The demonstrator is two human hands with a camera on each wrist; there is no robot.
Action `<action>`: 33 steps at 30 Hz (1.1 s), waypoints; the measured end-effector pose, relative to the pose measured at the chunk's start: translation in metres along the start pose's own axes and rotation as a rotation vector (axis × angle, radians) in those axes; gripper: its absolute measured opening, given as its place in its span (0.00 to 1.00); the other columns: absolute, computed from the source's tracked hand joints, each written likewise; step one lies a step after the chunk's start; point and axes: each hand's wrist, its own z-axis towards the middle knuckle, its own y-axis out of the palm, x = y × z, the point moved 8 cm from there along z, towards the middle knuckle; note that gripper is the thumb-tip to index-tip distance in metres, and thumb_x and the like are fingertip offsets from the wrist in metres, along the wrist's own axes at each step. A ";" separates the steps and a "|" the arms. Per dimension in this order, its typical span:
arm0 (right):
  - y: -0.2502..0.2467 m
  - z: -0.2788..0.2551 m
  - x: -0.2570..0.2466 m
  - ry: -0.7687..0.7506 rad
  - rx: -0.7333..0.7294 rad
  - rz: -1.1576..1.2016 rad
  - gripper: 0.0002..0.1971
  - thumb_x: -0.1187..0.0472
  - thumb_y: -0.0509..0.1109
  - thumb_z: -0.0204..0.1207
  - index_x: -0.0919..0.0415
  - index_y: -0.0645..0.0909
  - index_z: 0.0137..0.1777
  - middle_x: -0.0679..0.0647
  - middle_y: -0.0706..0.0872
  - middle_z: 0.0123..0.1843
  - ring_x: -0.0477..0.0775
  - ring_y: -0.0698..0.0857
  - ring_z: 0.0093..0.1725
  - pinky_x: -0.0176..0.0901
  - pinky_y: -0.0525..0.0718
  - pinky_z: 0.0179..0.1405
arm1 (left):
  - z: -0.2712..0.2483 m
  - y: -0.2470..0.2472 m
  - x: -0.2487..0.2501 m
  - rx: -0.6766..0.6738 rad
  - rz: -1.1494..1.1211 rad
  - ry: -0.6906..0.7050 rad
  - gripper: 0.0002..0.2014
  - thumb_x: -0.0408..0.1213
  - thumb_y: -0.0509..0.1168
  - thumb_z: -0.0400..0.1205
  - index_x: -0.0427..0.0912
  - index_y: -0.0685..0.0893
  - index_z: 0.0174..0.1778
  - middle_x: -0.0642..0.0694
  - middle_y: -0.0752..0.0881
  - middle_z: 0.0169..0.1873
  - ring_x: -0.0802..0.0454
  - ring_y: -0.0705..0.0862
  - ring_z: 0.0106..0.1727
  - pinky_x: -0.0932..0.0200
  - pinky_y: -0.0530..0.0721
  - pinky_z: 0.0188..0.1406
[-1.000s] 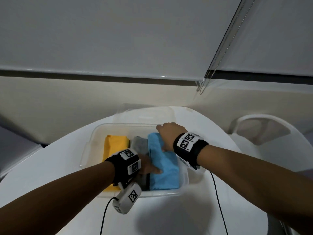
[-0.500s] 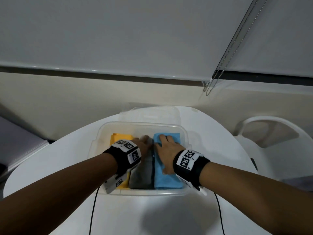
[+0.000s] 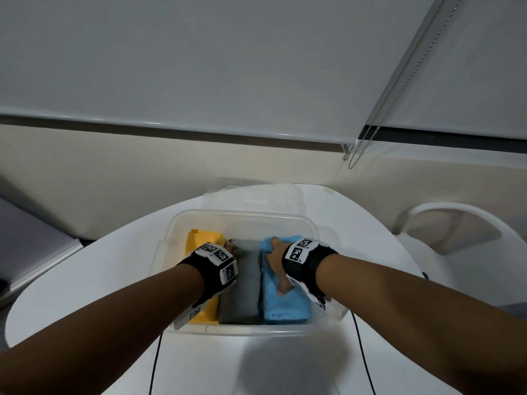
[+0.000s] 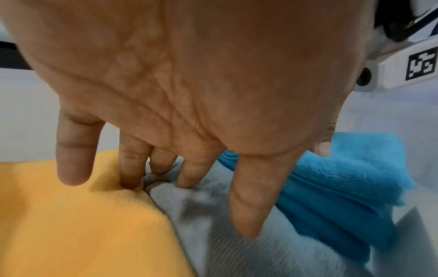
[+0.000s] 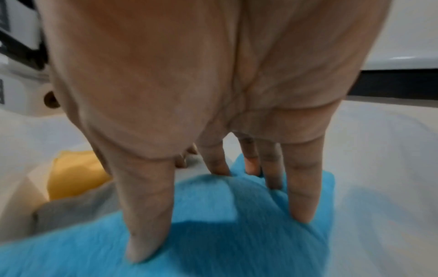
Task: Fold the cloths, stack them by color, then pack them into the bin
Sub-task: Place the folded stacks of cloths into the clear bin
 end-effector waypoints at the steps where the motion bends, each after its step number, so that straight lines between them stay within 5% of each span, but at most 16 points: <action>1: -0.006 -0.003 -0.001 -0.019 0.000 0.002 0.45 0.44 0.81 0.65 0.61 0.67 0.78 0.64 0.59 0.79 0.72 0.83 0.59 0.59 0.86 0.54 | -0.017 -0.020 0.001 0.011 -0.099 0.007 0.03 0.47 0.58 0.78 0.58 0.69 0.42 0.45 0.76 0.43 0.51 0.64 0.31 0.56 0.69 0.31; 3: -0.014 -0.008 -0.006 -0.110 0.006 0.027 0.34 0.50 0.79 0.69 0.62 0.74 0.72 0.63 0.66 0.72 0.69 0.84 0.56 0.46 0.81 0.36 | -0.023 -0.035 0.008 0.025 -0.117 0.066 0.04 0.46 0.64 0.80 0.58 0.78 0.49 0.51 0.75 0.46 0.60 0.66 0.32 0.64 0.64 0.30; 4: -0.014 -0.008 -0.009 -0.158 -0.012 0.046 0.29 0.52 0.79 0.71 0.64 0.78 0.69 0.64 0.72 0.69 0.68 0.84 0.57 0.42 0.77 0.33 | -0.020 -0.035 0.013 0.005 -0.093 0.135 0.12 0.48 0.65 0.79 0.57 0.81 0.58 0.52 0.76 0.51 0.61 0.72 0.39 0.67 0.60 0.32; 6: -0.004 -0.008 -0.019 -0.262 -0.118 0.046 0.25 0.53 0.77 0.72 0.65 0.82 0.67 0.64 0.81 0.67 0.66 0.82 0.65 0.40 0.76 0.44 | -0.006 -0.021 0.009 -0.012 -0.012 0.119 0.21 0.55 0.61 0.72 0.62 0.81 0.63 0.48 0.81 0.63 0.47 0.80 0.53 0.57 0.70 0.46; 8: 0.011 -0.005 -0.026 -0.268 -0.214 -0.018 0.27 0.51 0.75 0.74 0.60 0.79 0.72 0.63 0.80 0.71 0.65 0.77 0.70 0.44 0.75 0.56 | 0.020 0.008 -0.002 -0.058 -0.046 0.062 0.25 0.57 0.58 0.66 0.65 0.81 0.59 0.45 0.84 0.62 0.40 0.81 0.54 0.35 0.72 0.50; 11: 0.024 0.002 -0.027 -0.229 -0.265 -0.151 0.31 0.45 0.71 0.76 0.51 0.72 0.79 0.56 0.73 0.79 0.62 0.71 0.76 0.60 0.73 0.72 | 0.038 0.031 -0.008 -0.154 -0.161 0.000 0.27 0.60 0.61 0.67 0.61 0.82 0.62 0.46 0.85 0.60 0.38 0.82 0.56 0.38 0.76 0.44; 14: 0.031 0.008 -0.023 -0.204 -0.323 -0.181 0.33 0.46 0.70 0.77 0.50 0.68 0.81 0.54 0.68 0.82 0.62 0.66 0.80 0.62 0.70 0.76 | 0.074 0.055 -0.010 -0.020 -0.190 0.067 0.29 0.66 0.60 0.68 0.62 0.78 0.64 0.51 0.80 0.66 0.42 0.79 0.62 0.44 0.73 0.56; 17: 0.034 0.010 -0.024 -0.200 -0.369 -0.192 0.34 0.45 0.71 0.76 0.47 0.67 0.81 0.52 0.67 0.82 0.61 0.65 0.81 0.60 0.69 0.77 | 0.066 0.056 -0.019 -0.025 -0.231 0.049 0.25 0.65 0.56 0.71 0.64 0.77 0.64 0.54 0.83 0.60 0.42 0.81 0.56 0.42 0.77 0.57; 20: 0.029 0.010 -0.023 -0.170 -0.361 -0.115 0.33 0.44 0.74 0.71 0.47 0.74 0.77 0.51 0.75 0.78 0.61 0.73 0.75 0.59 0.75 0.72 | 0.021 0.013 -0.023 -0.012 -0.223 0.031 0.23 0.60 0.59 0.70 0.66 0.79 0.61 0.55 0.82 0.62 0.47 0.81 0.55 0.48 0.80 0.56; 23: 0.008 0.012 -0.020 -0.176 -0.248 0.143 0.26 0.54 0.74 0.73 0.59 0.81 0.71 0.58 0.84 0.67 0.60 0.82 0.66 0.45 0.79 0.60 | -0.002 -0.020 -0.014 -0.002 -0.267 0.069 0.25 0.56 0.66 0.73 0.61 0.77 0.68 0.50 0.77 0.63 0.49 0.74 0.55 0.48 0.75 0.57; 26: -0.016 0.009 -0.006 -0.108 -0.012 0.192 0.18 0.60 0.72 0.76 0.64 0.81 0.65 0.59 0.81 0.53 0.63 0.85 0.56 0.45 0.79 0.47 | -0.037 -0.058 0.003 0.021 -0.173 0.107 0.27 0.57 0.62 0.79 0.62 0.69 0.75 0.45 0.66 0.71 0.38 0.70 0.70 0.40 0.72 0.66; 29: -0.007 0.018 0.004 -0.065 -0.022 0.088 0.18 0.54 0.71 0.61 0.61 0.80 0.50 0.61 0.80 0.53 0.65 0.84 0.40 0.46 0.81 0.36 | -0.042 -0.060 0.011 -0.044 -0.134 0.122 0.31 0.55 0.64 0.79 0.61 0.63 0.79 0.43 0.56 0.81 0.36 0.59 0.80 0.39 0.63 0.76; 31: -0.003 0.019 0.005 -0.107 -0.069 0.131 0.18 0.52 0.70 0.60 0.62 0.84 0.47 0.59 0.83 0.48 0.62 0.84 0.37 0.49 0.86 0.36 | -0.041 -0.055 0.011 -0.063 -0.170 0.117 0.31 0.55 0.63 0.79 0.61 0.63 0.79 0.44 0.57 0.82 0.38 0.61 0.80 0.42 0.64 0.76; 33: -0.020 0.007 0.010 -0.137 -0.023 0.229 0.19 0.49 0.72 0.69 0.62 0.85 0.55 0.59 0.87 0.50 0.61 0.86 0.47 0.50 0.85 0.47 | -0.055 -0.074 0.008 -0.074 -0.254 0.147 0.25 0.51 0.59 0.83 0.52 0.69 0.77 0.45 0.66 0.79 0.42 0.69 0.77 0.50 0.69 0.73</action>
